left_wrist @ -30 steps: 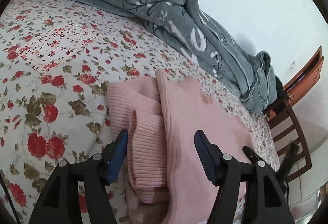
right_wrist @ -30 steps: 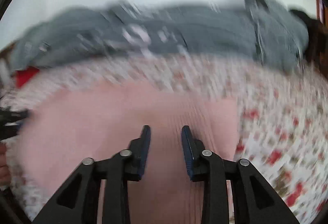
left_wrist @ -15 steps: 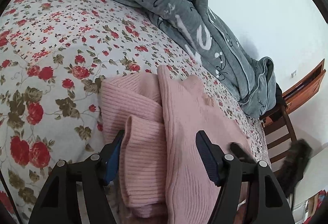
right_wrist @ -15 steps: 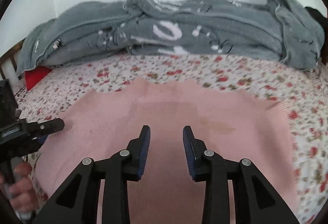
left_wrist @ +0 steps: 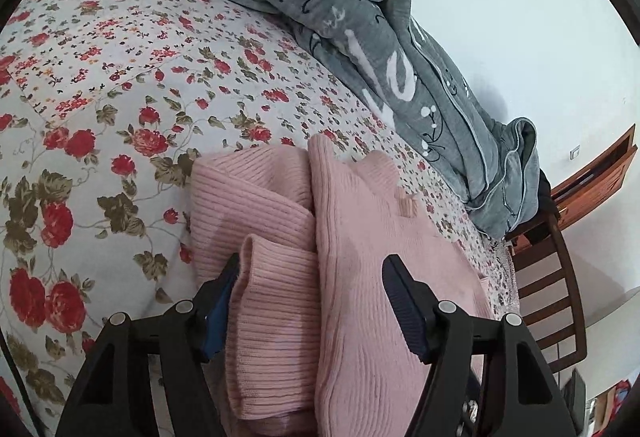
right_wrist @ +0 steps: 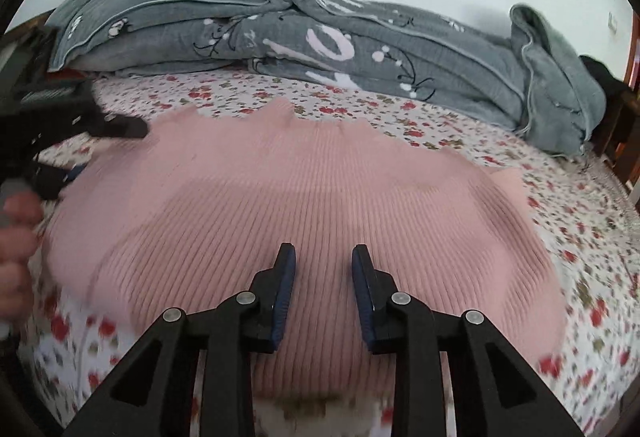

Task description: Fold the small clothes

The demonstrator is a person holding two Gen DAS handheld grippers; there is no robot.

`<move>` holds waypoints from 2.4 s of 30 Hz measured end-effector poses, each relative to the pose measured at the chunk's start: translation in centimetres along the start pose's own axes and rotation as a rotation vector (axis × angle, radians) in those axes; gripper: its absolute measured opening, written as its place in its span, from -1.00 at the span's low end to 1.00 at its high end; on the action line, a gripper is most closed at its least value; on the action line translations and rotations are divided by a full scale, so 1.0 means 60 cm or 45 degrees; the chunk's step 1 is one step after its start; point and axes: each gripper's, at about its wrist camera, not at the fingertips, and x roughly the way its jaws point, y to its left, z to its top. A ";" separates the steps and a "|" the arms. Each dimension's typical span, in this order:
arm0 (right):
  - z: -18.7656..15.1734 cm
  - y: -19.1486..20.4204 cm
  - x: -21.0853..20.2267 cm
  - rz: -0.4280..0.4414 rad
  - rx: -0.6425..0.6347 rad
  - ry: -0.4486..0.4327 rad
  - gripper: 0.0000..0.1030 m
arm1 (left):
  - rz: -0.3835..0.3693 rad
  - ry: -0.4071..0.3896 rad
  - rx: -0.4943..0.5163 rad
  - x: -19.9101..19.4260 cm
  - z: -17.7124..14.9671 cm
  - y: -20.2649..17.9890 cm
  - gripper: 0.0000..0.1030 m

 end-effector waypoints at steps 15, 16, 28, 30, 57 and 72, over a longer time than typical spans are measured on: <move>-0.054 -0.014 -0.003 0.083 0.055 -0.057 -0.46 | -0.061 0.034 0.078 -0.032 -0.043 0.016 0.29; -0.054 -0.017 -0.001 0.098 0.067 -0.054 -0.46 | -0.072 0.028 0.060 -0.032 -0.043 0.019 0.29; -0.028 -0.051 -0.067 0.182 -0.051 -0.172 -0.39 | 0.083 0.037 0.067 -0.016 -0.027 -0.002 0.17; -0.016 -0.081 -0.092 0.194 -0.063 -0.257 -0.34 | 0.077 0.019 0.067 -0.030 -0.034 0.004 0.17; -0.035 -0.289 -0.094 0.154 0.261 -0.351 -0.22 | 0.107 0.057 -0.077 -0.040 -0.008 -0.080 -0.56; -0.070 -0.426 -0.126 0.100 0.478 -0.400 -0.21 | 0.274 0.173 0.264 0.087 -0.078 -0.436 -0.59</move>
